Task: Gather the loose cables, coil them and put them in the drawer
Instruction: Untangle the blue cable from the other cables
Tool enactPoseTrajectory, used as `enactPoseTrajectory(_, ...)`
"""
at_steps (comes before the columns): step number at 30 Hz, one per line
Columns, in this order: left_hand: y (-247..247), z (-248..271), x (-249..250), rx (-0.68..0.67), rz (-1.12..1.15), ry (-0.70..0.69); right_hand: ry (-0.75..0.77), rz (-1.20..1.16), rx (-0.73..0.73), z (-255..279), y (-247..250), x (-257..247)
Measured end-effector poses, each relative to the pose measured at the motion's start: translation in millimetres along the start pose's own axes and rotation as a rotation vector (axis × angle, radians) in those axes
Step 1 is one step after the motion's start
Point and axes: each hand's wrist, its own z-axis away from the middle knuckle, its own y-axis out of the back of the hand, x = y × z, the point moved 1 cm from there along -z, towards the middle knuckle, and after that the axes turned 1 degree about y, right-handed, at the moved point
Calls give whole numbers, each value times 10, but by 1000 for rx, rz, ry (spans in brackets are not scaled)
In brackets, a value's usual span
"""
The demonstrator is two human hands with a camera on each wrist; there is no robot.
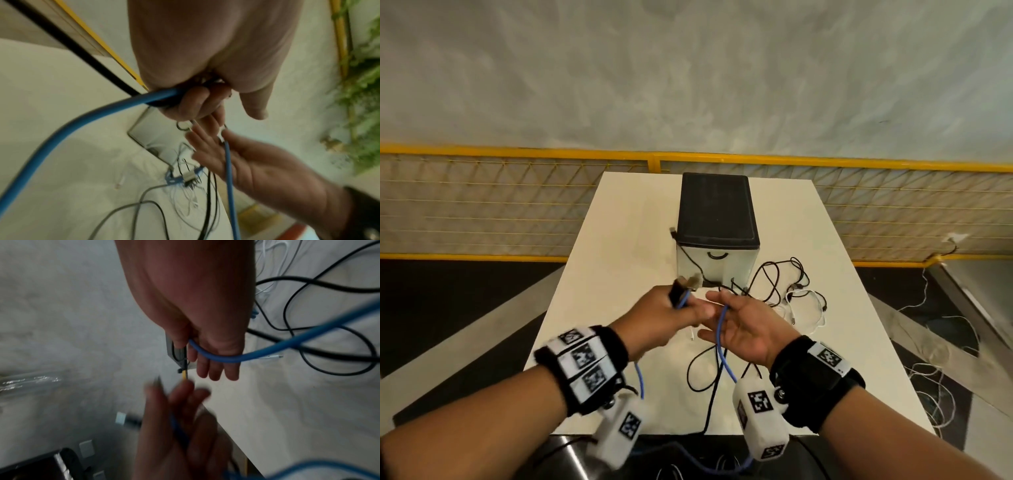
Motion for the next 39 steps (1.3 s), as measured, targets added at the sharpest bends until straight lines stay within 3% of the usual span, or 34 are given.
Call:
enactPoseTrajectory(3,-247,-109,34,-7,23,-43,7,1,-57,0,-47,27)
enactPoseTrajectory(7,-309,-132,-47,-37,1,-44,-9,-26,-28,15,-43,17)
enactPoseTrajectory(10,-284,-4,-82,-163,-117,-27,-17,-97,39,-7,24,-41)
enactPoseTrajectory(17,5,418,-388,-411,-270,46,-41,-143,14,-96,65,17)
enactPoseTrajectory(20,117,437,-440,-329,-311,49,-46,-105,36,-112,68,40)
enactPoseTrajectory(23,113,316,-346,-40,-158,-6,-28,-78,47,-127,40,60)
enactPoseTrajectory(25,33,190,-262,73,-11,-57,-39,-32,33,-107,-24,87)
enactPoseTrajectory(29,-177,-30,-184,84,92,-85,-59,0,-15,-53,-198,87)
enactPoseTrajectory(32,-207,-123,-210,93,24,-83,-71,42,-22,-20,-198,33)
enactPoseTrajectory(35,-226,-110,-252,50,-57,-79,-87,90,18,28,-139,-36)
enactPoseTrajectory(39,-148,52,-270,-76,-178,-61,-38,-45,102,-39,-98,-186)
